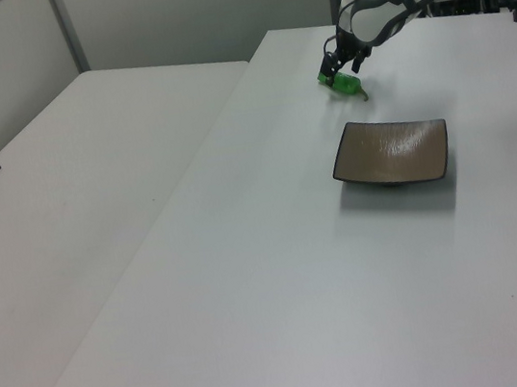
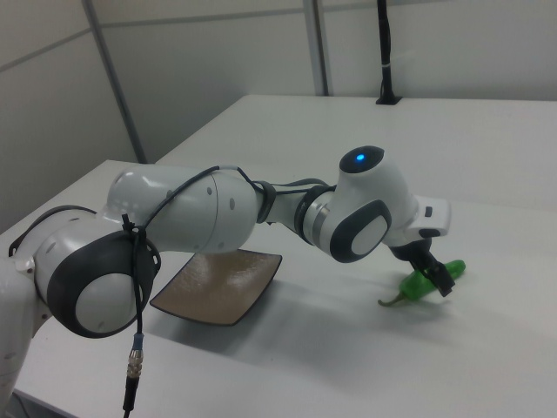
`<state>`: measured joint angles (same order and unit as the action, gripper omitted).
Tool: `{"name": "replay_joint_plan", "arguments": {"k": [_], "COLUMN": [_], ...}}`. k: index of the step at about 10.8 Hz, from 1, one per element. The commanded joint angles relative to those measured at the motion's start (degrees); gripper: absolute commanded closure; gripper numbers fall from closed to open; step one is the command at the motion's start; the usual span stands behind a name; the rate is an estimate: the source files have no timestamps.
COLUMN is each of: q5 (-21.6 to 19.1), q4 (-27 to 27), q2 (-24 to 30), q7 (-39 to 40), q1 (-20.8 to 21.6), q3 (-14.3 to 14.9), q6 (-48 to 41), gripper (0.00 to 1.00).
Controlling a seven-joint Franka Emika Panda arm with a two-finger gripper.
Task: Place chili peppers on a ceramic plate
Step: 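Lower the gripper and close it around the green chili pepper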
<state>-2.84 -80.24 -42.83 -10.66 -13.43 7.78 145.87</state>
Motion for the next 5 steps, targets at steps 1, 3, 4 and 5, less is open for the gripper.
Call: {"name": "replay_joint_plan", "arguments": {"k": [1,3,4,5], "q5": [1.3,1.3,1.3,1.4], "q4": [0.5,0.3,0.3,0.3], "q2": [-0.6,-0.5,-0.5,-0.3], "q7": [-0.8,-0.3,-0.1,-0.1], "q1": [0.6,0.8,0.9,1.1], "q3": [0.6,0.5,0.5,0.6], "q6": [1.0,0.9,0.8,0.5], "gripper": [0.37,0.68,0.86,0.98]}}
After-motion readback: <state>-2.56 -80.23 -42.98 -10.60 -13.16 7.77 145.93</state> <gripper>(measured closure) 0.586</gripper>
